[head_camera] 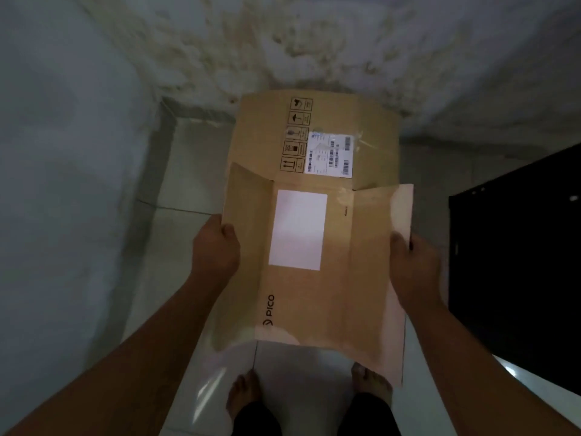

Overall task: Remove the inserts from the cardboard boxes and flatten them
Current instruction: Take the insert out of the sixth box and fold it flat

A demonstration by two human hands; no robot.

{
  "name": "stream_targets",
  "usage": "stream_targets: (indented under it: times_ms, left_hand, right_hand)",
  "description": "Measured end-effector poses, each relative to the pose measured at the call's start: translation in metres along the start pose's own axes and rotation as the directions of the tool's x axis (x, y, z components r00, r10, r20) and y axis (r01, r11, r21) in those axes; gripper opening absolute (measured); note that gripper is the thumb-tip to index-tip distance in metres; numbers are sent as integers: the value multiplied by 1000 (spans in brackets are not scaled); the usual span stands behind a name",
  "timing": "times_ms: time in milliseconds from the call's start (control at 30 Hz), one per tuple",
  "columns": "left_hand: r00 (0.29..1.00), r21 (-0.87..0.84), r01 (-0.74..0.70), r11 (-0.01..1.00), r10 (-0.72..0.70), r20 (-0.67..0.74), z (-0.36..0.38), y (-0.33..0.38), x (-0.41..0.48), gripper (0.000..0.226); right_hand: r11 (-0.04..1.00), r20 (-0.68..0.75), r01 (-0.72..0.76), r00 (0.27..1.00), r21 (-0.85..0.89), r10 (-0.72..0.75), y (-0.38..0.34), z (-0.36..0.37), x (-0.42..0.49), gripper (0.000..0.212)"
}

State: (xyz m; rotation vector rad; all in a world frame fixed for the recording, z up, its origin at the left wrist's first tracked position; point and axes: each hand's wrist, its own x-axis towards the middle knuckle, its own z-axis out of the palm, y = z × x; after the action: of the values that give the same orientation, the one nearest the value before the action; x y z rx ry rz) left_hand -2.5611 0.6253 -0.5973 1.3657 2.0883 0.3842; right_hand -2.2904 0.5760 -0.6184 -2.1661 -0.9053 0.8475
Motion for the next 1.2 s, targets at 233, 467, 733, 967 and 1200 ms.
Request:
stream_targets:
  times_ms: [233, 467, 733, 967, 1200]
  left_hand:
    - [996, 15, 93, 996, -93, 15, 102, -49, 64, 26]
    - [966, 270, 247, 930, -258, 4, 157, -81, 106, 91]
    - [930, 178, 258, 949, -294, 221, 183, -104, 121, 98]
    - [948, 278, 54, 959, -136, 287, 134, -68, 90, 91]
    - [909, -60, -246, 967, 252, 332, 25, 58, 2, 57]
  right_hand:
    - [992, -22, -20, 1000, -125, 17, 91, 76, 70, 24]
    - [890, -41, -114, 993, -442, 107, 142, 113, 107, 57]
    - [908, -26, -221, 974, -357, 227, 155, 127, 105, 61]
    - [918, 7, -214, 973, -335, 229, 104, 87, 78, 68]
    - [990, 121, -14, 992, -139, 31, -17, 9, -13, 51]
